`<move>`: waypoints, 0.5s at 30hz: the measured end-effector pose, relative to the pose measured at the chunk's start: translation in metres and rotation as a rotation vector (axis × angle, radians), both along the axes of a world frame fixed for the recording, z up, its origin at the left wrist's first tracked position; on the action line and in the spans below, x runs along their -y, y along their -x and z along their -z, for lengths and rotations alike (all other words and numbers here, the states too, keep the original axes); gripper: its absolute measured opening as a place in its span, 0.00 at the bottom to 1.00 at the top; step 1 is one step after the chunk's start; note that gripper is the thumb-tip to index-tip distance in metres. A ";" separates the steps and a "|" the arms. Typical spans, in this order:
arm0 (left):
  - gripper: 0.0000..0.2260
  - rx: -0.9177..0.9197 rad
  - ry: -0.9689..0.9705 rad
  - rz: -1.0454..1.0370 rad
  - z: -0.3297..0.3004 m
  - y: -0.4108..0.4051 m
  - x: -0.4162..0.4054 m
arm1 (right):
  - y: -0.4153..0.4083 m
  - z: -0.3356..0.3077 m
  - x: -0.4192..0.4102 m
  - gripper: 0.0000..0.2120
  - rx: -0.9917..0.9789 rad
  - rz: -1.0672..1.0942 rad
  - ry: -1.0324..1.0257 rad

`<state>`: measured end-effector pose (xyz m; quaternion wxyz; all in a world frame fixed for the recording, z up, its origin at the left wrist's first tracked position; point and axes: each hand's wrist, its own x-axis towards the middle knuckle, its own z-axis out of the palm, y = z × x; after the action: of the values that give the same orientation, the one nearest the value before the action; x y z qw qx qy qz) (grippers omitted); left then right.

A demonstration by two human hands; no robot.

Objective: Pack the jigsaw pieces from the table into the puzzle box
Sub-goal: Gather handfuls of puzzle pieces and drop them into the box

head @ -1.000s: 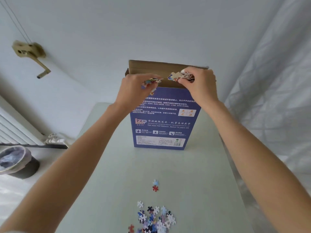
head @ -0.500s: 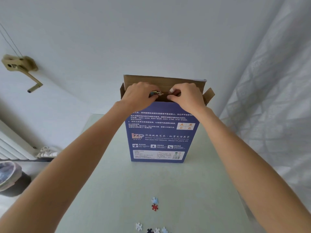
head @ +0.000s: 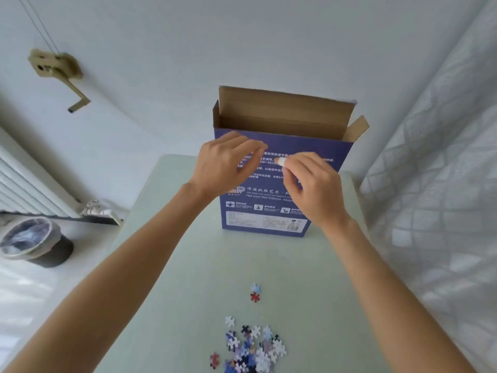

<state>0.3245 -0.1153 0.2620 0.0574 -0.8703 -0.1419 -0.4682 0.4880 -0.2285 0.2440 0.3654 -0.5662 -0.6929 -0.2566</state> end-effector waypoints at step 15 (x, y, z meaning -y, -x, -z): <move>0.29 -0.734 1.331 -0.513 0.249 0.144 0.171 | 0.099 0.259 0.101 0.30 -0.145 -0.029 1.423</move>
<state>0.1800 -0.2864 0.0129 -0.3247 -0.7608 -0.5588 0.0586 0.3891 -0.3300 -0.0146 -0.0440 -0.6737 -0.6736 0.3007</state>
